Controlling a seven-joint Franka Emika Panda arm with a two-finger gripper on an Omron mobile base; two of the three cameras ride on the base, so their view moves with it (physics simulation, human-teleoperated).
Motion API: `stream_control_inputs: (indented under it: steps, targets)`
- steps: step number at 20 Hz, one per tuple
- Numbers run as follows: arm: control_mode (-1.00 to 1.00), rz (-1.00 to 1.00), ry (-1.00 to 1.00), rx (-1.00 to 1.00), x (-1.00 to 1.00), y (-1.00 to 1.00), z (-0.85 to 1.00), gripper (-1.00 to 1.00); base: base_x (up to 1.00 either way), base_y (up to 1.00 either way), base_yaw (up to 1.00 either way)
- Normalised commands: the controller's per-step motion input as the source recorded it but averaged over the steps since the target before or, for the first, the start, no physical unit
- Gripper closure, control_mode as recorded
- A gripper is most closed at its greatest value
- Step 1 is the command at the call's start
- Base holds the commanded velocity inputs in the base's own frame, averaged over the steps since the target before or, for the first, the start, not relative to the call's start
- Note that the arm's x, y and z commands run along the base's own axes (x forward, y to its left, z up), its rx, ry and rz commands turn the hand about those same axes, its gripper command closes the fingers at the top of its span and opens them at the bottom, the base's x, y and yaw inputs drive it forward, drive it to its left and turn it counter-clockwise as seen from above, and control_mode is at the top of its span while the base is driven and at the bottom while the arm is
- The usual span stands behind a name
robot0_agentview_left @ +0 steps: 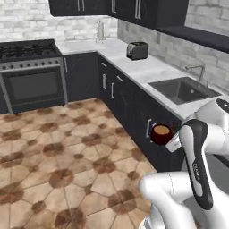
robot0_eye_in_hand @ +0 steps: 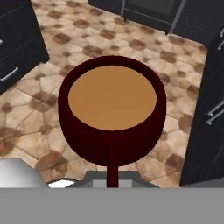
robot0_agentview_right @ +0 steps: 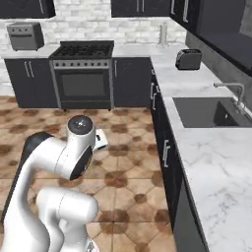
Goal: Pick up the brewed coffee from the coffee machine and place it next to the breakfast plate on the dining counter.
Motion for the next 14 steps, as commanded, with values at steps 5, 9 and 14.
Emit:
stream_control_inputs:
  steps: [5,9,14]
  targets:
    - [1.0,0.0,0.0,0.0,0.0,0.0,0.0,1.0,0.0,0.12,0.93]
    - [1.0,0.0,0.0,0.0,0.0,0.0,0.0,1.0,0.0,0.27,0.86]
    - [1.0,0.0,0.0,0.0,0.0,0.0,0.0,1.0,0.34,0.25,0.73]
